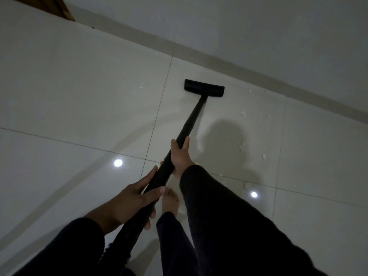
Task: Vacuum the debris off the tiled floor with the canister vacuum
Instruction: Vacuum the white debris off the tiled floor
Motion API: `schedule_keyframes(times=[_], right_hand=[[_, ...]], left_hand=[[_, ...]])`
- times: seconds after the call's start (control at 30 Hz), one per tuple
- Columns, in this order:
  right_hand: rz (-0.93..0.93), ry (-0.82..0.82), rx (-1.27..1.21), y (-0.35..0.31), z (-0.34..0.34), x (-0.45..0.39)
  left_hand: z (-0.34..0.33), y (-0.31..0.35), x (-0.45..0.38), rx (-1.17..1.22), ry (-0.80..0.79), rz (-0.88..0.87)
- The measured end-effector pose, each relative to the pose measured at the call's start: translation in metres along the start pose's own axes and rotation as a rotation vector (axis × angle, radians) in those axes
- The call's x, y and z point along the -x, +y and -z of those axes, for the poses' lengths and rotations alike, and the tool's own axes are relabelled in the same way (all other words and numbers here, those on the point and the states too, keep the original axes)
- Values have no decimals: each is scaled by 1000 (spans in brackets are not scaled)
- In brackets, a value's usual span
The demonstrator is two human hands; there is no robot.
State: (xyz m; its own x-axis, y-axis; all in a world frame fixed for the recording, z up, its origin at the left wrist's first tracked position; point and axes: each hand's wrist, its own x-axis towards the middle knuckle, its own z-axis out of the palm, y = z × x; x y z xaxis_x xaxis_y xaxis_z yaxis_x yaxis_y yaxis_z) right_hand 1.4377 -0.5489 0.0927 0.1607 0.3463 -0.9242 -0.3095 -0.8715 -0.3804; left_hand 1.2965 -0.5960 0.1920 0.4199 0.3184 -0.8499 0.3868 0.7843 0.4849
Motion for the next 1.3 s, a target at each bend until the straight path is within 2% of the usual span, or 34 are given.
schedule_keyframes(times=[0.5,0.87,1.3], right_hand=[[23,35,21,-77,30,-35],[53,71,-68,-100,61,-43],[59,142,-33,-110,105,-54]], left_hand=[[-11,83,-43,11,4,-13],[-24,112,-58,-58,-26,-38],[-62,131,-80,-15,-87,-15]])
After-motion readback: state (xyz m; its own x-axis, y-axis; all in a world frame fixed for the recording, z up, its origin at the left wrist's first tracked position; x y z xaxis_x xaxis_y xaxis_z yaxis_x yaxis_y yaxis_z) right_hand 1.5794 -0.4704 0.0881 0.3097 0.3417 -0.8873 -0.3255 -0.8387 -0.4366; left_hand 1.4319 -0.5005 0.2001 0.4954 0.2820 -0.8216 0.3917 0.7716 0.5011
